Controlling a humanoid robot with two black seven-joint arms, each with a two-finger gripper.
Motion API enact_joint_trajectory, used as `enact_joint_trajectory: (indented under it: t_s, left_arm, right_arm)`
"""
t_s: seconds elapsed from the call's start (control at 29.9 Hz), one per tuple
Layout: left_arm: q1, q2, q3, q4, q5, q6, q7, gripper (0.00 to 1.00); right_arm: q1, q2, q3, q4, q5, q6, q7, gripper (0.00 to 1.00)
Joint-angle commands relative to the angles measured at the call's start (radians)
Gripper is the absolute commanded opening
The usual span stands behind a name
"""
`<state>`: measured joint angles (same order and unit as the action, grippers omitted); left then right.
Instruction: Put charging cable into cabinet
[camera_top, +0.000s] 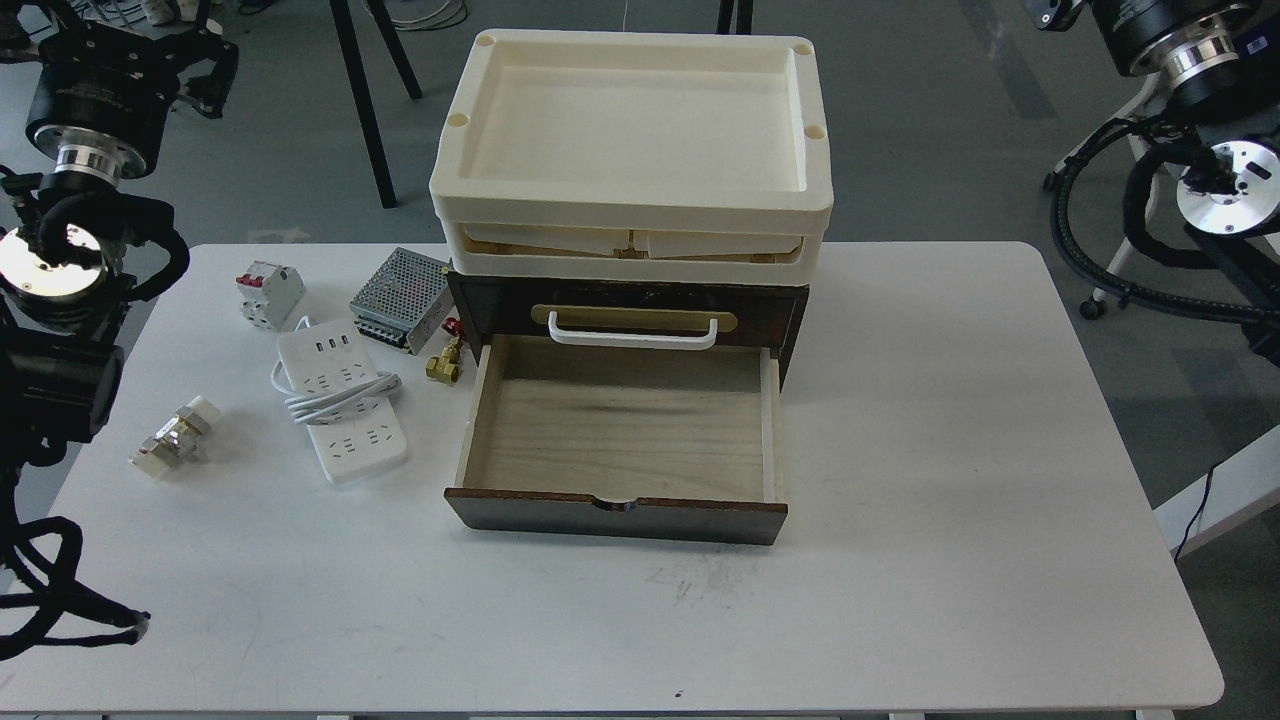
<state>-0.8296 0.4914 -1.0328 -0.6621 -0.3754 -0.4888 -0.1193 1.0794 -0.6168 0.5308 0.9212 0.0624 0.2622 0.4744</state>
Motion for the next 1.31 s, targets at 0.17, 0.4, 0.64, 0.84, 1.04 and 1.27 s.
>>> enact_joint_trajectory:
  t_s: [0.17,0.4,0.64,0.84,1.04,1.27]
  left_arm:
    - [-0.003,0.315,0.077,-0.552,0.46,0.0,-0.019,1.0]
    - [0.056,0.559,0.161,-0.934,1.085,0.0,-0.17,0.99]
    - [0.064,0.714,0.376,-1.03,1.724,0.038,-0.198,0.99]
    - [0.066,0.667,0.587,-0.886,2.28,0.22,-0.233,0.99]
    - [0.063,0.503,0.692,-0.596,2.474,0.322,-0.232,0.99]
    - [0.063,0.349,0.697,-0.415,2.557,0.323,-0.243,0.97]
  right_arm:
    - [-0.114,-0.178,0.003,0.229,0.016,-0.067,0.0,1.0]
    - [-0.196,-0.319,0.003,0.341,0.031,-0.103,0.003,1.0]
    - [-0.233,-0.368,0.001,0.341,0.047,-0.103,0.004,1.0]
    - [-0.259,-0.376,0.001,0.34,0.047,-0.103,0.006,1.0]
    - [-0.289,-0.376,0.003,0.34,0.047,-0.104,0.006,1.0]
    - [-0.292,-0.377,0.003,0.338,0.047,-0.104,0.006,1.0]
